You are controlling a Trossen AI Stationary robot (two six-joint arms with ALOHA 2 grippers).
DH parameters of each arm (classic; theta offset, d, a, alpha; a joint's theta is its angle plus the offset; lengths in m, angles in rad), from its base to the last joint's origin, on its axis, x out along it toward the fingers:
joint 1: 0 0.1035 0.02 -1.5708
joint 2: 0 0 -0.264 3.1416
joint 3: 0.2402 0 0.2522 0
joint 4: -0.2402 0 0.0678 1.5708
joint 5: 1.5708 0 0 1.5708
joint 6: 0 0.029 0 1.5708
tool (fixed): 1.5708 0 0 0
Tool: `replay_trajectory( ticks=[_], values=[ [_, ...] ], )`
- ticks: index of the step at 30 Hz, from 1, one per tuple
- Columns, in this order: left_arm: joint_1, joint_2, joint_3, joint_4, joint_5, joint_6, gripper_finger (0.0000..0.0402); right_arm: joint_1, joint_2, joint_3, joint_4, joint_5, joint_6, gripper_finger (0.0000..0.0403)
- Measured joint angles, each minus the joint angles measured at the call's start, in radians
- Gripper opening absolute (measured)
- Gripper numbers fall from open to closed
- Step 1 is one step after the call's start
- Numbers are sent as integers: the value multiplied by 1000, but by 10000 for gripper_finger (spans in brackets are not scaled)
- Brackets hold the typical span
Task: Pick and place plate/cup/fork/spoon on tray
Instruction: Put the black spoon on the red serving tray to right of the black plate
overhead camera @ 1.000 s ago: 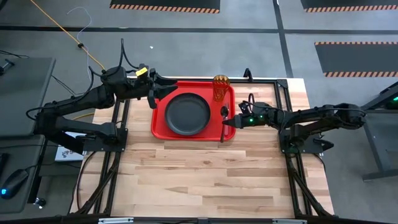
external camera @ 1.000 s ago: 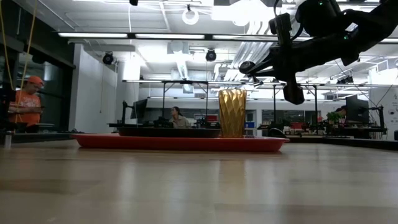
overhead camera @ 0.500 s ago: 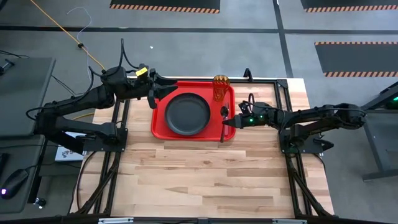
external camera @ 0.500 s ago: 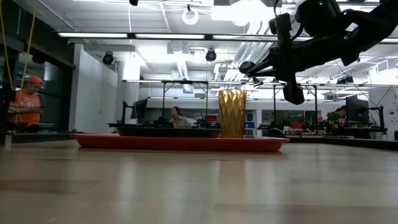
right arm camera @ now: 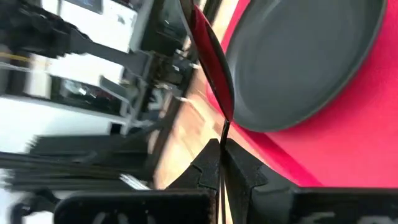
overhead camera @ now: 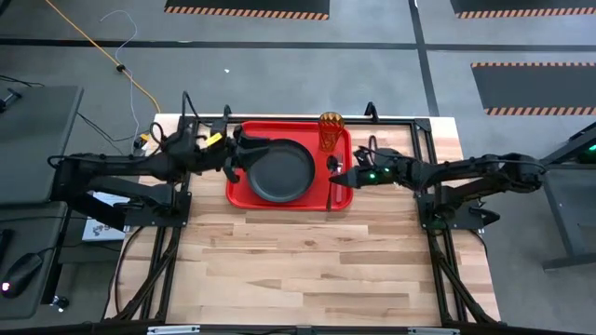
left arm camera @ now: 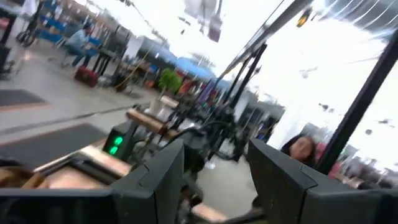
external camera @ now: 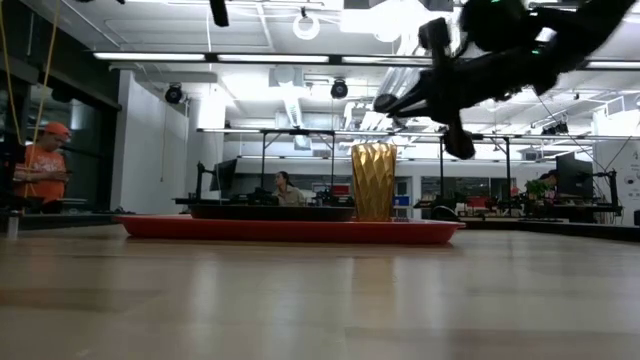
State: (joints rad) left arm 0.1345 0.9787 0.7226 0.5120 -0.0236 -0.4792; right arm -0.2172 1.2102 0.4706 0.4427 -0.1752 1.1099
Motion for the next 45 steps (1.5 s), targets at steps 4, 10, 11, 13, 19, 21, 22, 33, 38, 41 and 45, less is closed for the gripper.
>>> replay_trajectory(
  ticks=[4,10,11,13,19,21,22,33,38,41,45],
  values=[
    [-6,-1,-58,141,-7,-16,167,-48,87,141,-203,-83,-118,0],
    [-5,-2,-59,180,-13,-17,167,-146,249,261,-372,-184,-245,0],
    [-5,-2,-59,179,-14,-17,167,-161,272,261,-357,-202,-246,0],
    [-5,-2,-59,181,-14,-17,167,-189,306,250,-330,-227,-239,0],
    [-7,-2,-59,183,-15,-30,168,-235,382,216,-208,-250,-163,0],
    [-7,-2,-59,182,-15,-36,168,-239,402,211,-208,-247,-133,0],
    [-7,-2,-59,183,-15,-37,168,-240,415,211,-199,-246,-118,0],
    [-5,-2,-59,182,-15,-35,168,-242,443,211,-189,-176,-14,0],
    [-5,-2,-59,182,-15,-34,168,-241,465,211,-205,-174,15,0],
    [-5,-1,-59,182,-15,-35,168,-241,496,211,-204,-169,38,0],
    [-5,-1,-59,182,-15,-41,168,-240,517,211,-175,-156,46,0]
  ],
)
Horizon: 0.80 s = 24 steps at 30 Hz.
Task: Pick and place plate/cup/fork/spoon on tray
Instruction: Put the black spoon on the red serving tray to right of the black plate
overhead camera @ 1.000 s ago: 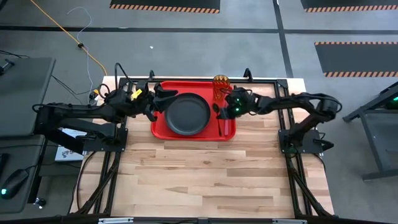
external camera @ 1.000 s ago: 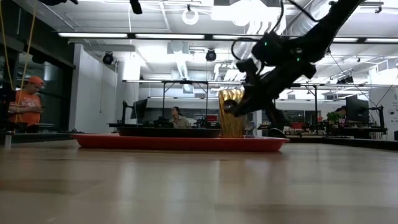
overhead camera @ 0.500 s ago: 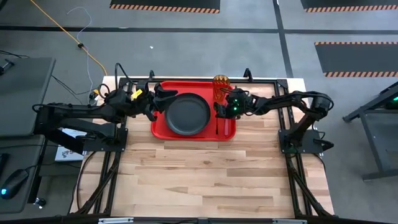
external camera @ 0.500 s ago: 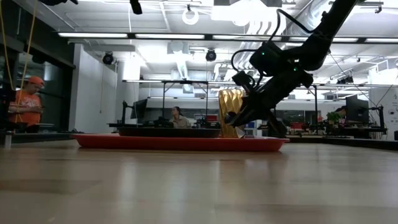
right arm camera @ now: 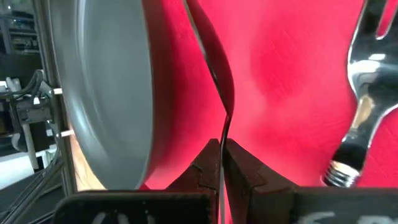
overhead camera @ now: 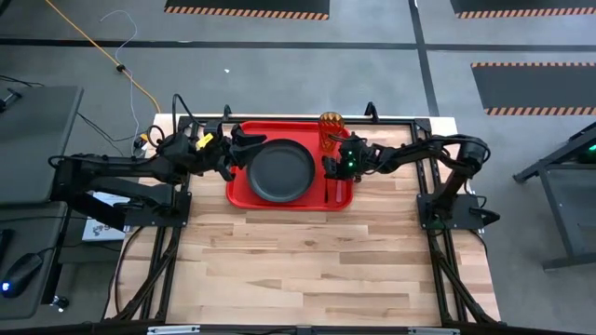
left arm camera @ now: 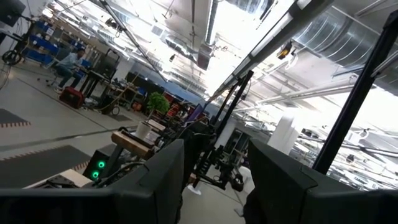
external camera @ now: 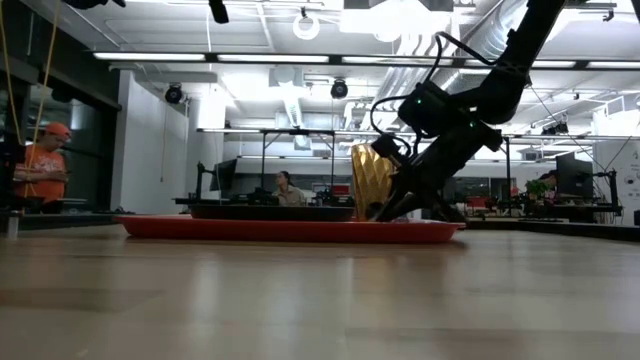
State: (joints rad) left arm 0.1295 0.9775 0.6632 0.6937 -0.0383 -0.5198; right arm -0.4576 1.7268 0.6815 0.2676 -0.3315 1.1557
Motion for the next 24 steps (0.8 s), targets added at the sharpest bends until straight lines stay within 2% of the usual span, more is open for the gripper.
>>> replay_trajectory(
  ticks=[10,24],
  values=[
    [0,0,0,0,0,0,168,0,1,0,0,67,26,0],
    [1,0,0,0,0,0,168,0,1,0,-4,81,41,0]
  ],
)
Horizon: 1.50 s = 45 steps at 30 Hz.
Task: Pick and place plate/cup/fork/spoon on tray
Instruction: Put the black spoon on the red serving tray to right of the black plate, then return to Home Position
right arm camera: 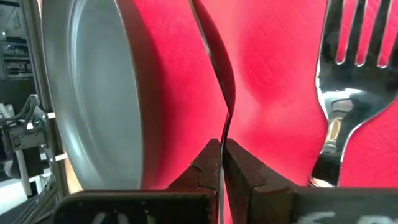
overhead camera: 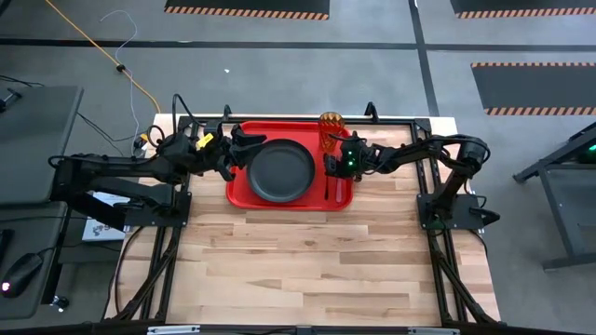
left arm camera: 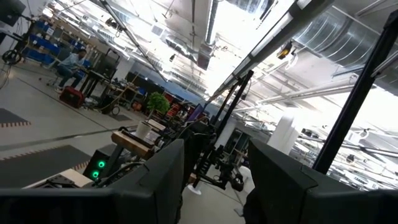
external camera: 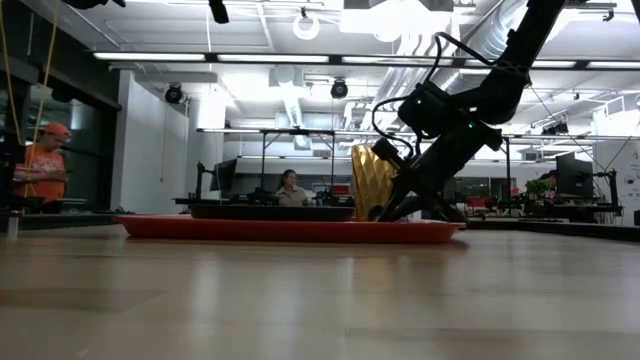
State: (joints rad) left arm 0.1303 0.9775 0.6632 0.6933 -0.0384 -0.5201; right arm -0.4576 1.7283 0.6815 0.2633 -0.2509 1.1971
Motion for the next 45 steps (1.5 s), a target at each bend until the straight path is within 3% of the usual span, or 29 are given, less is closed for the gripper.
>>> replay_trajectory(
  ticks=[7,16,22,34,45],
  values=[
    [0,0,0,0,0,-1,168,0,0,0,-33,16,0,14],
    [0,0,0,0,0,-1,168,0,1,0,-27,15,-26,117],
    [0,0,0,0,0,-1,168,-1,0,0,-17,1,-46,154],
    [0,0,0,0,0,-1,168,-13,-22,0,-49,-26,-73,161],
    [0,0,0,0,0,0,168,-34,-190,0,-204,23,-154,161]
  ],
)
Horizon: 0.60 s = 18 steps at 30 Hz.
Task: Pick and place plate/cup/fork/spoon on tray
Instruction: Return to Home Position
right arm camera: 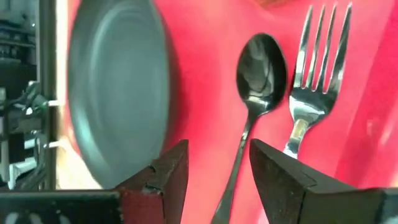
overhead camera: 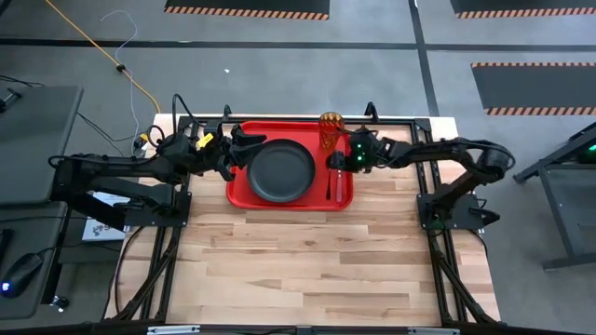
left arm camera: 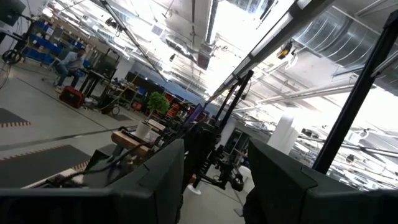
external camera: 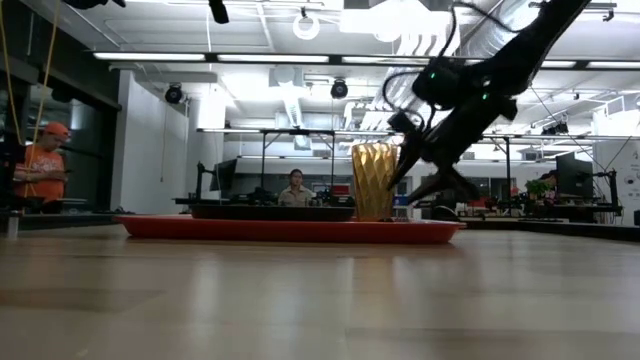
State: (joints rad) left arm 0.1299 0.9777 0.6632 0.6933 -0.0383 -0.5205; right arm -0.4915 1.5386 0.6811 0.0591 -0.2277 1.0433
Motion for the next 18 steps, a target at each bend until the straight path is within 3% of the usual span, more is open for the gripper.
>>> replay_trajectory(
  ticks=[12,18],
  values=[
    [0,0,0,-52,0,0,168,35,-445,0,-401,63,-262,161],
    [0,0,0,-71,0,-2,168,121,-674,0,-436,77,-346,161]
  ],
)
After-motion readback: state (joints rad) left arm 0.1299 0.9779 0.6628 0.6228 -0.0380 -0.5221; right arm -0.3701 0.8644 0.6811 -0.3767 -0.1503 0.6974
